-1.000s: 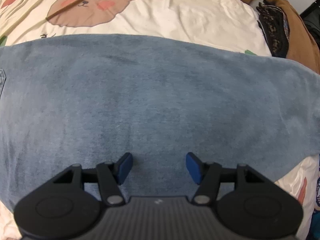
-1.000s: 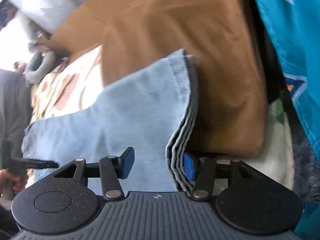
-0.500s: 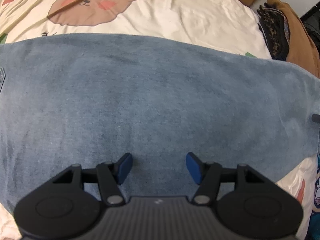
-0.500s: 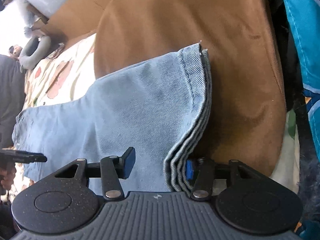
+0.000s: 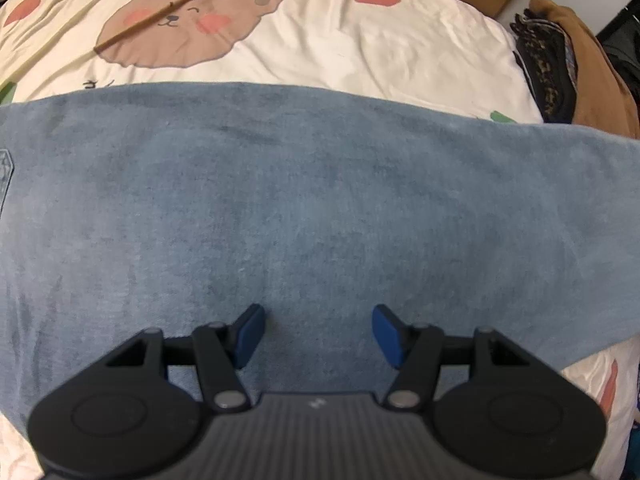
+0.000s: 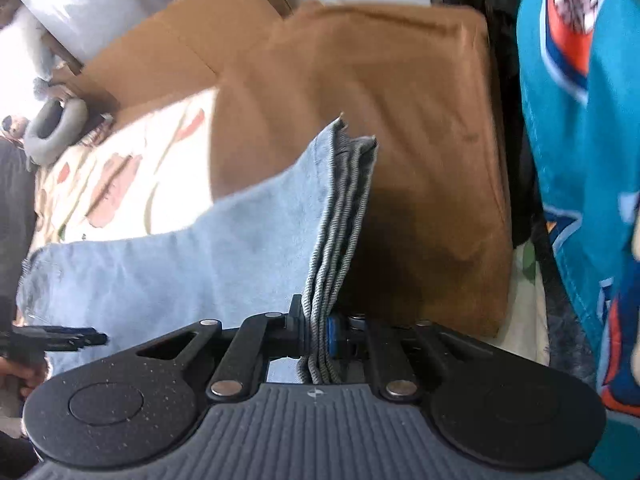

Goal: Fold clothes
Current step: 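Hold the folded jeans edge closed in the right gripper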

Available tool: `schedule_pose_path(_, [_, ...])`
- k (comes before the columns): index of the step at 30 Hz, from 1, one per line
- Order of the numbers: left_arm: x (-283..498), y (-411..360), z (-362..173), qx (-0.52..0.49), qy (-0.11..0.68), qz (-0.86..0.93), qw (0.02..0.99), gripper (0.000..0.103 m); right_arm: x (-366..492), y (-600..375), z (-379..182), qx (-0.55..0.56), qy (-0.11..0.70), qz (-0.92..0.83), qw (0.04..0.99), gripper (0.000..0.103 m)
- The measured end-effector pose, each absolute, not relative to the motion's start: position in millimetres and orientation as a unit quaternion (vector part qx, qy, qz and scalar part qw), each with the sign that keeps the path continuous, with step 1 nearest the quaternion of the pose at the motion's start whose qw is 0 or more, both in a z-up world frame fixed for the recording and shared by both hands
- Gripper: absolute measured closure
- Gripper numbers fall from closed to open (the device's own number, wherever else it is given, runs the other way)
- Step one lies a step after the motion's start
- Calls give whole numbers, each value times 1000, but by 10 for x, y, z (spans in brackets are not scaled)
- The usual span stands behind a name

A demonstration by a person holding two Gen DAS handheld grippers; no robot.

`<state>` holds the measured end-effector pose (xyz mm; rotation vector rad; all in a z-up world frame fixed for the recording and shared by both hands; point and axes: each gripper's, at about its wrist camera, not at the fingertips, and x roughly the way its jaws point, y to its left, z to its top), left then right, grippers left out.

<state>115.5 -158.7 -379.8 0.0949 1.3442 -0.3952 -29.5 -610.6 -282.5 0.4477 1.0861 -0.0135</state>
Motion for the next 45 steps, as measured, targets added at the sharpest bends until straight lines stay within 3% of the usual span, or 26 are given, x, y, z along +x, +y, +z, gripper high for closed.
schedule_pose_path(13, [1108, -1443, -3682, 68, 600, -175, 778, 40, -279, -6109, -1964, 218, 466, -21, 857, 95])
schedule_pose_path(34, [1067, -1980, -3542, 42, 578, -263, 771, 40, -426, -6493, -1424, 219, 443, -96, 864, 95])
schedule_pose_path(45, [873, -1698, -3753, 57, 608, -233, 757, 43, -531, -6323, -1170, 228, 434, -81, 868, 95])
